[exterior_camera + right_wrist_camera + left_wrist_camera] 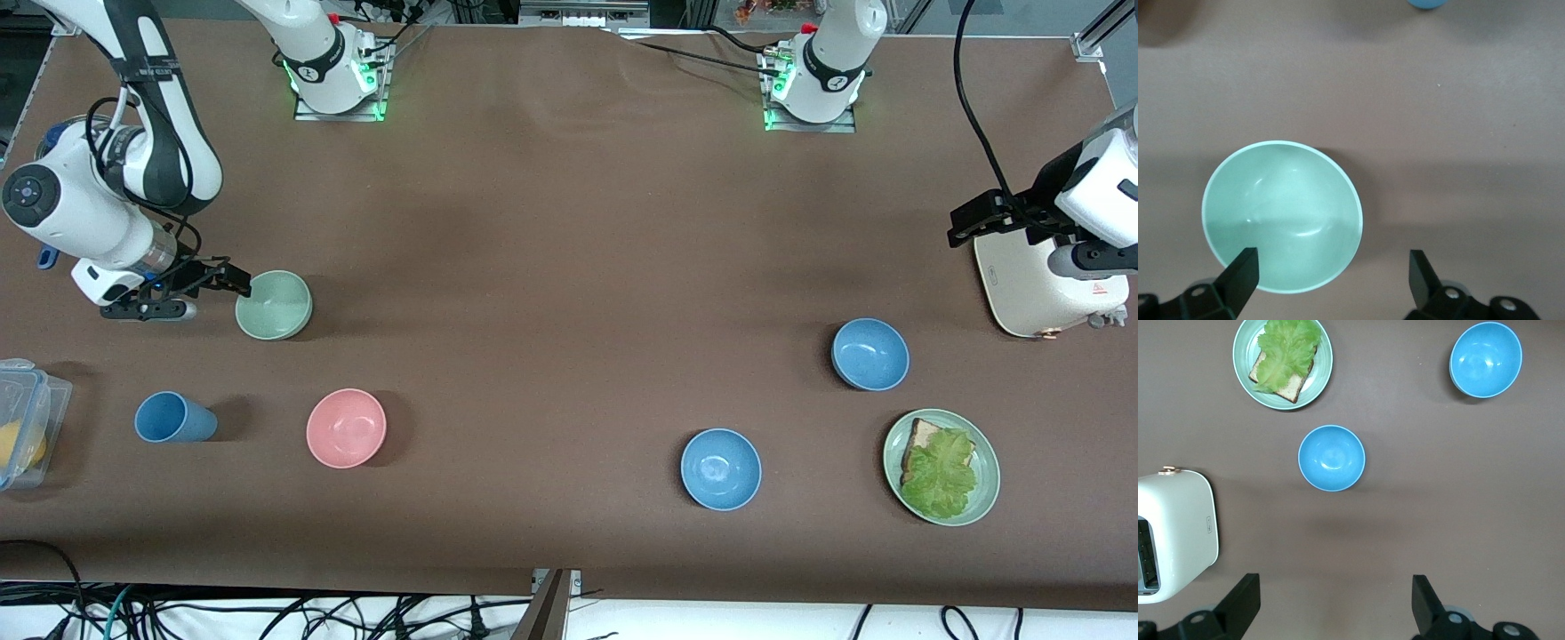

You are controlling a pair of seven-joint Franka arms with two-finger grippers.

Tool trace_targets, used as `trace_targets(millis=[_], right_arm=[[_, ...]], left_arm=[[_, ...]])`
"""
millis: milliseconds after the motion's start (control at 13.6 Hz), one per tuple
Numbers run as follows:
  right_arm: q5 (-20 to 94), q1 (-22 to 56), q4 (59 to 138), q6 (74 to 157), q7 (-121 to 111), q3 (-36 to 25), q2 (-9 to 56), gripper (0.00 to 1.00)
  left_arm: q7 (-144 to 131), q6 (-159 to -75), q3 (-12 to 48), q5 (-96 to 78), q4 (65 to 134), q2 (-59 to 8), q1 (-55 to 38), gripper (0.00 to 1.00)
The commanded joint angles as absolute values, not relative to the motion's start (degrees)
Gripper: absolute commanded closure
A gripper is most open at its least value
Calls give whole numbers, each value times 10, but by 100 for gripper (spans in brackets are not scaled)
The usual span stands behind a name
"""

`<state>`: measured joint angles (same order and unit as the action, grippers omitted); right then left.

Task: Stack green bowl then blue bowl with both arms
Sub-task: 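Lower the right gripper onto the pale green bowl rim and grasp it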

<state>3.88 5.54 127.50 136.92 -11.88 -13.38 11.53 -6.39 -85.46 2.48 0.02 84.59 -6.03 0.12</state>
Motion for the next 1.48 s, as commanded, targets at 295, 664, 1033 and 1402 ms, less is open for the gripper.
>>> trace_targets(millis=[295,664,1033,1402], right_arm=[[76,48,1281,1420,-154,-134,170,17],[109,48,1281,1423,-157,-134,186,57],[110,48,1281,1422,-156,-133,188,100],[109,54,1217,1332,-157,-123,157,100]], left_arm=[[-66,-839,26,8,822,-71,0,0],[-66,-839,26,8,822,-72,0,0],[-66,-839,26,8,822,-72,0,0],[-66,-840,26,8,822,-72,-1,0]])
